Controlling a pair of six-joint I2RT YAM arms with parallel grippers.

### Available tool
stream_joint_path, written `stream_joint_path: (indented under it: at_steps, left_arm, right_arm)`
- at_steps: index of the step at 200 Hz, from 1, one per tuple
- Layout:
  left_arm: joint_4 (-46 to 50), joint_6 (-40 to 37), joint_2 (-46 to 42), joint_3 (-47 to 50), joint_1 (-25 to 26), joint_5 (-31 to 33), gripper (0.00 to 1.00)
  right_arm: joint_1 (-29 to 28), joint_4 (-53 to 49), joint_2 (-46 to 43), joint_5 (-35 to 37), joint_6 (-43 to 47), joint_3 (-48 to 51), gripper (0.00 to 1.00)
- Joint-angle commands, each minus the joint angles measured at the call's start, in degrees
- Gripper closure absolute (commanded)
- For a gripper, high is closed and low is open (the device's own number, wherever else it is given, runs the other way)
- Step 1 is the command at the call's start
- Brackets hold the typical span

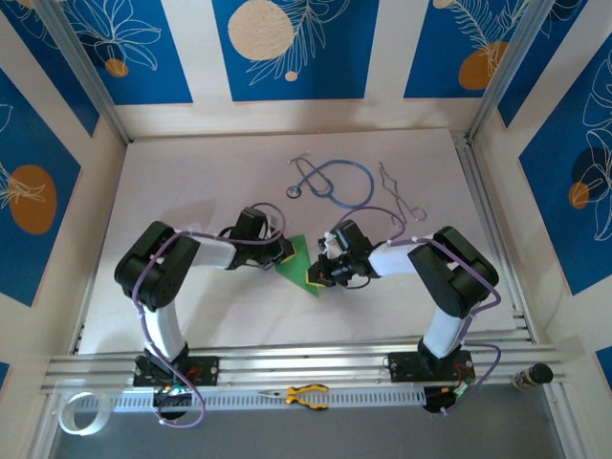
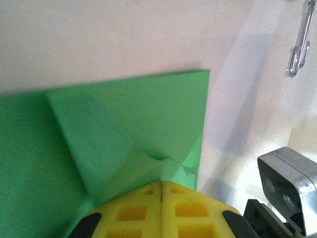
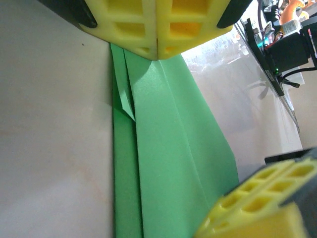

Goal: Fold a paper plane with a square sheet of paper (pick it up from the middle)
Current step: Fourth fold the wing at the center of the table.

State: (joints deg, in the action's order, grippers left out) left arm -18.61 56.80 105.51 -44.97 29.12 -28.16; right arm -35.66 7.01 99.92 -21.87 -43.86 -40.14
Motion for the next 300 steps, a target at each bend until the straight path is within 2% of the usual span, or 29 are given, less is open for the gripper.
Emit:
stream_joint_path:
  at_steps: [1, 28, 89, 138, 214, 253, 300]
  left_arm:
    - [0.73, -3.32, 1.84, -0.56, -2.94, 2.55, 0.97]
    - [0.36, -4.61, 2.74, -1.17, -4.65, 1.36, 0.96]
    - [6.83, -9.72, 3.8, -5.13, -8.4, 1.63, 0.96]
    - [11.38, -13.0, 2.95, -7.95, -9.0, 2.53, 0.96]
    - [16.46, -15.52, -4.95, -10.84, -9.13, 4.16, 0.94]
    - [11.86, -11.06, -10.13, -6.33, -7.25, 1.28, 0.93]
    - [4.63, -7.14, -7.11, -3.03, -1.35, -4.87, 0.93]
  right_arm:
    - [-0.21, -8.86, 1.95, 3.06, 1.76, 1.6, 1.0]
    - [-0.14, -8.92, 1.95, 2.85, 1.93, 1.62, 1.0]
    - [-0.11, -9.08, 2.0, 2.53, 2.37, 1.44, 1.0]
    - [-0.07, -8.98, 2.36, 2.05, 2.37, 0.94, 1.0]
    - [0.07, -9.54, 2.32, 1.83, 2.87, 0.16, 1.0]
    - [0.15, -9.87, 1.79, 1.83, 2.76, -0.14, 1.0]
    - [0.23, -10.17, 1.44, 1.76, 2.63, -0.17, 1.0]
